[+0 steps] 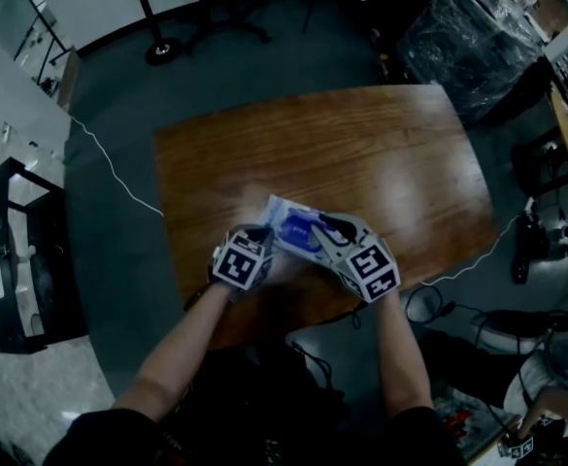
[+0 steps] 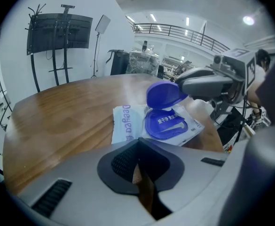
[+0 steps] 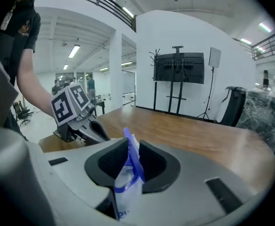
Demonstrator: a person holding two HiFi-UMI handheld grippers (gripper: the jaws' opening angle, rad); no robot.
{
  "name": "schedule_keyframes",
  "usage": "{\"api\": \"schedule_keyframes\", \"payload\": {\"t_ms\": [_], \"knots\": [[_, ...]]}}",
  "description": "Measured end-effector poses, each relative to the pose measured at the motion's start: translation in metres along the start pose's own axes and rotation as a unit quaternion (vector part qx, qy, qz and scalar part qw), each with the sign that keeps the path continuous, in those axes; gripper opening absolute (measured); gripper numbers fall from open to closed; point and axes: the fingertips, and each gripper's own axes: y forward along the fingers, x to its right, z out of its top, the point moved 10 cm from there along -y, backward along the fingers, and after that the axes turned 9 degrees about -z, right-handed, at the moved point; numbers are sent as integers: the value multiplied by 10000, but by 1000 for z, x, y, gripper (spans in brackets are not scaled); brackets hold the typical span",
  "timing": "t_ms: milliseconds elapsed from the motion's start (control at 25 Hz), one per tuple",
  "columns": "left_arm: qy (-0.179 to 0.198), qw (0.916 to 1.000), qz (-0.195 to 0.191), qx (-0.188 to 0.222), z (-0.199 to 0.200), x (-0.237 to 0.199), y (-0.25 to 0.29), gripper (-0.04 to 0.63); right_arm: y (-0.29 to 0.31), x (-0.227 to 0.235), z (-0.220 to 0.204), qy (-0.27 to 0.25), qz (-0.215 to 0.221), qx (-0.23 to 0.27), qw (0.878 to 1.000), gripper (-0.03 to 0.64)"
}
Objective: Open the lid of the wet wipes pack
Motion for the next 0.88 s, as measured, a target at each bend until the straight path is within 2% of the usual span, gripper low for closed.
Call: {"api": "schedule_keyframes", "payload": {"t_ms": [120,480,640,880], "knots": [[-44,10000,-79,43,3,1,-1,-5,6,12,1,-8,-236,130,9996,84],[14,10000,37,-77,6,5,-9,-5,30,40,-4,245,-767,272,9964,92],[23,9997,215,126,2,8,-23,-5,33,42,-9,415,-1079,388,9925,103],[174,9973,270,656,12,22,-53,-5,12,37,-9,784,-1607,681,9815,107]]}}
